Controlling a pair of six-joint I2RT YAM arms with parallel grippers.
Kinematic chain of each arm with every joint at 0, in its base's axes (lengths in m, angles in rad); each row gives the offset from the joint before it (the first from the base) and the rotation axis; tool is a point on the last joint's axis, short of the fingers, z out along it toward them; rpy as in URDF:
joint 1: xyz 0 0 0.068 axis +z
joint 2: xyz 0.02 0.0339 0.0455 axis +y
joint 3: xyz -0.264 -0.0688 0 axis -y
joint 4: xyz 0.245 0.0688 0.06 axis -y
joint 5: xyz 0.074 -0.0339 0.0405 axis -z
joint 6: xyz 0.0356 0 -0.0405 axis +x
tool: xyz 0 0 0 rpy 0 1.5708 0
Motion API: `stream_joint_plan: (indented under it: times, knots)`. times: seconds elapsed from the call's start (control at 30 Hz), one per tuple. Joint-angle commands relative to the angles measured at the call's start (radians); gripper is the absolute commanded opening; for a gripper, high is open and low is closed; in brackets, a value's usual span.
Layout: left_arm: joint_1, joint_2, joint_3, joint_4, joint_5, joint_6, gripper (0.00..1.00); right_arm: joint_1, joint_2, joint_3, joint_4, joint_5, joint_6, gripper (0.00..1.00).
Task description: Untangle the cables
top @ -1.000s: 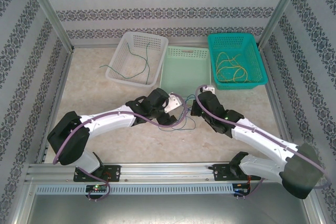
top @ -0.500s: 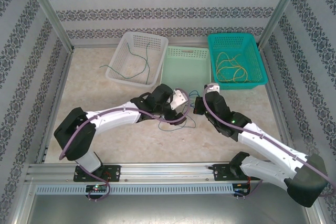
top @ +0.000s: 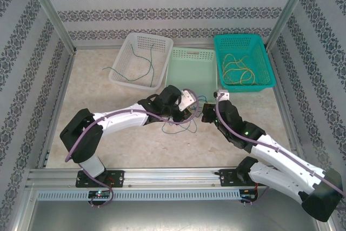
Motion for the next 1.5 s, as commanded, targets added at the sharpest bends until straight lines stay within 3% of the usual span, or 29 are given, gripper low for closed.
stream_joint_plan:
  times: [0.0, 0.33, 0.47, 0.53, 0.6, 0.67, 0.87, 1.03, 1.27, 1.47]
  knots:
    - [0.015, -0.044, -0.034, 0.009, -0.077, -0.033, 0.14, -0.010, -0.043, -0.022, -0.175, 0.104, -0.007, 0.00]
    - [0.019, -0.047, -0.036, 0.034, -0.073, -0.079, 0.01, -0.026, -0.030, -0.025, -0.197, 0.094, 0.039, 0.00]
    - [0.019, -0.047, -0.034, 0.039, -0.068, -0.093, 0.00, -0.027, 0.001, 0.001, -0.189, 0.064, 0.017, 0.02]
    - [0.018, -0.047, -0.035, 0.042, -0.063, -0.095, 0.00, -0.027, 0.004, 0.008, -0.186, 0.053, 0.002, 0.27]
    - [0.019, -0.052, -0.037, 0.040, -0.070, -0.095, 0.00, -0.029, -0.013, 0.003, -0.191, 0.067, 0.006, 0.60]
    - [0.024, -0.059, -0.039, 0.039, -0.077, -0.101, 0.00, -0.032, -0.049, -0.015, -0.188, 0.069, 0.004, 0.68]
    - [0.087, -0.093, -0.018, 0.029, 0.003, -0.194, 0.00, -0.030, -0.130, -0.035, -0.231, 0.014, -0.084, 0.67]
    - [0.098, -0.119, 0.000, 0.022, 0.061, -0.200, 0.00, -0.029, -0.133, -0.095, -0.114, -0.086, -0.180, 0.66]
    - [0.102, -0.139, -0.018, 0.033, 0.077, -0.222, 0.00, -0.028, 0.066, -0.095, 0.058, -0.131, -0.237, 0.70]
    - [0.132, -0.200, -0.045, 0.042, 0.049, -0.248, 0.00, -0.028, 0.263, 0.009, 0.006, -0.113, -0.224, 0.69]
